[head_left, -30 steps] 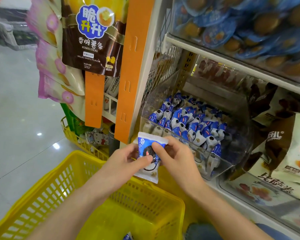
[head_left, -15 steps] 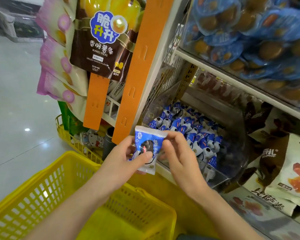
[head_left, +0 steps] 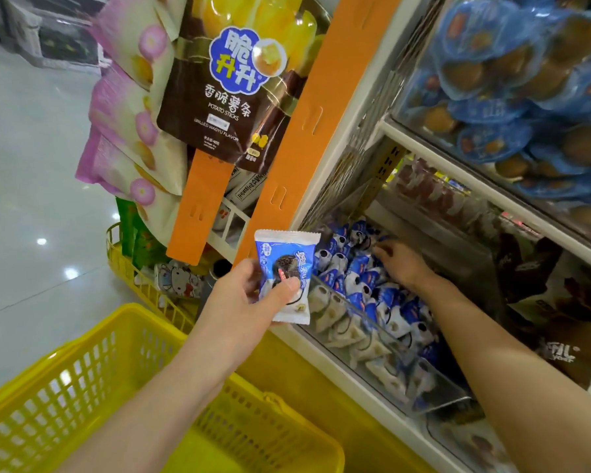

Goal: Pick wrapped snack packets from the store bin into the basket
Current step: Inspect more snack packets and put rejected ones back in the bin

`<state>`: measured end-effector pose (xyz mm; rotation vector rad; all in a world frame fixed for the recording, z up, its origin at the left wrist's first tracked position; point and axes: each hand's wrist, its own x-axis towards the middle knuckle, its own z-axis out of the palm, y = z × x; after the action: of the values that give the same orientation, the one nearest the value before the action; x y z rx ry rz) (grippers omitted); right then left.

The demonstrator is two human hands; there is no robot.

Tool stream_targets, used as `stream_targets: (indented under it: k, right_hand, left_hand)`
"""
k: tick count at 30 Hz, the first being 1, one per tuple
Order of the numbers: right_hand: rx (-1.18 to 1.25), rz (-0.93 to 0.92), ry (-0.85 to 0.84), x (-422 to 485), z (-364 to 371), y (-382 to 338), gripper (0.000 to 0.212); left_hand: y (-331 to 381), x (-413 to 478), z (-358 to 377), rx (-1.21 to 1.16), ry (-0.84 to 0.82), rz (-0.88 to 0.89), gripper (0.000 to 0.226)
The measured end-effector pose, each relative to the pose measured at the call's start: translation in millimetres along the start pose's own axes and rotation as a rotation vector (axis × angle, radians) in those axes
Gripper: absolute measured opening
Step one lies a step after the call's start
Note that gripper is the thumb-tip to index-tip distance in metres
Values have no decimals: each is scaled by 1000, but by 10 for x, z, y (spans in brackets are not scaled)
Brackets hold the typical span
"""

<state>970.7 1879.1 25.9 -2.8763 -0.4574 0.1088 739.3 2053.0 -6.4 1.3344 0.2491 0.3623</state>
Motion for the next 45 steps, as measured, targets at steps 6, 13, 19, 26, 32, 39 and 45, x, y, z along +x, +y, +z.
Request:
stream_targets:
  k: [6, 13, 19, 26, 32, 39, 45]
  right_hand:
    - [-68, 189, -52, 126, 17, -13, 46]
    - [-30, 143, -97, 170, -45, 83, 28]
    - [73, 144, 202, 111, -81, 120, 19]
    - [385, -29, 601, -423, -360, -152, 20]
    - [746, -308, 362, -1315, -188, -444, 25]
    - [855, -421, 137, -1733, 174, -611, 18]
    - [939, -294, 32, -1720, 175, -630, 16]
  left_hand:
    - [-10, 40, 38, -28, 15, -3, 16]
    - [-12, 37, 71, -44, -1, -11, 17]
    - [-7, 25, 96, -19, -6, -59, 12]
    - [-32, -44, 90, 68, -29, -172, 11]
    - [-42, -119, 147, -34, -36, -391, 22]
    - [-14, -280, 136, -193, -278, -387, 68]
    - [18, -307, 77, -83, -332, -288, 46]
